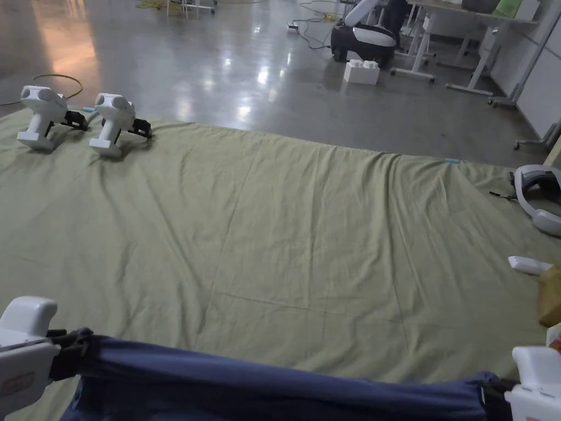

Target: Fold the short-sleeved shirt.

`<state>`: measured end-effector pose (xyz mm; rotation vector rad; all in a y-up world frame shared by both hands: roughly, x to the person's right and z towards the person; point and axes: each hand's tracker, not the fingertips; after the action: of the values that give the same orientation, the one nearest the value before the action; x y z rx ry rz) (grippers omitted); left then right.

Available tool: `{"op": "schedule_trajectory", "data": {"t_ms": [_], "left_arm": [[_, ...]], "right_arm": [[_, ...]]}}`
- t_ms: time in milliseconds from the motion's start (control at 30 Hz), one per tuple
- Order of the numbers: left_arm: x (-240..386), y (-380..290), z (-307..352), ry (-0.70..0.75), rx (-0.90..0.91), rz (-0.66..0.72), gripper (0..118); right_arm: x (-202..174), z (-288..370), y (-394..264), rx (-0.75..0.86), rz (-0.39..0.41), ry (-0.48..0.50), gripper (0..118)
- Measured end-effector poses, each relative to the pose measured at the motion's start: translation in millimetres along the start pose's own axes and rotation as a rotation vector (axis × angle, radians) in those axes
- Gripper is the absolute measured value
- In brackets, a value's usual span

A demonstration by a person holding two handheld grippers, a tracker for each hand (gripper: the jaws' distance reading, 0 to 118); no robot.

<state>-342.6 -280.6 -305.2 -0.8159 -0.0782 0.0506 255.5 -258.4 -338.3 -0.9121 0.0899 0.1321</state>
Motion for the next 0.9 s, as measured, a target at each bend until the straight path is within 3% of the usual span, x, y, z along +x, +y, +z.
{"op": "schedule_trajectory", "data": {"t_ms": [133,367,567,667,700,800,833,867,900], "left_arm": [[-1,-25,8,-0.012,-0.03,0.0,7],[1,-60,-10,0.008,-0.161,-0.096,8],[9,-71,-14,0.029,-0.195,-0.142,9],[17,-74,-19,0.05,-0.206,-0.139,16],[18,-75,-22,0.062,-0.208,-0.132,26],[21,-73,-20,0.076,-0.207,-0.105,60],[21,-70,-18,0.072,-0.194,-0.087,66],[22,-65,-14,0.056,-0.174,-0.065,66],[24,-60,-9,0.039,-0.147,-0.043,67]], "right_arm": [[-7,3,-36,-0.06,0.044,-0.019,4],[-13,-26,-85,-0.191,0.041,-0.026,4],[-17,-35,-94,-0.206,0.054,-0.042,4],[-17,-45,-95,-0.196,0.049,-0.056,5],[-18,-48,-95,-0.193,0.048,-0.06,7],[-21,-50,-93,-0.2,0.057,-0.095,27],[-21,-46,-89,-0.201,0.061,-0.106,40],[-22,-40,-85,-0.185,0.064,-0.124,62],[-22,-33,-81,-0.16,0.065,-0.141,75]]}}
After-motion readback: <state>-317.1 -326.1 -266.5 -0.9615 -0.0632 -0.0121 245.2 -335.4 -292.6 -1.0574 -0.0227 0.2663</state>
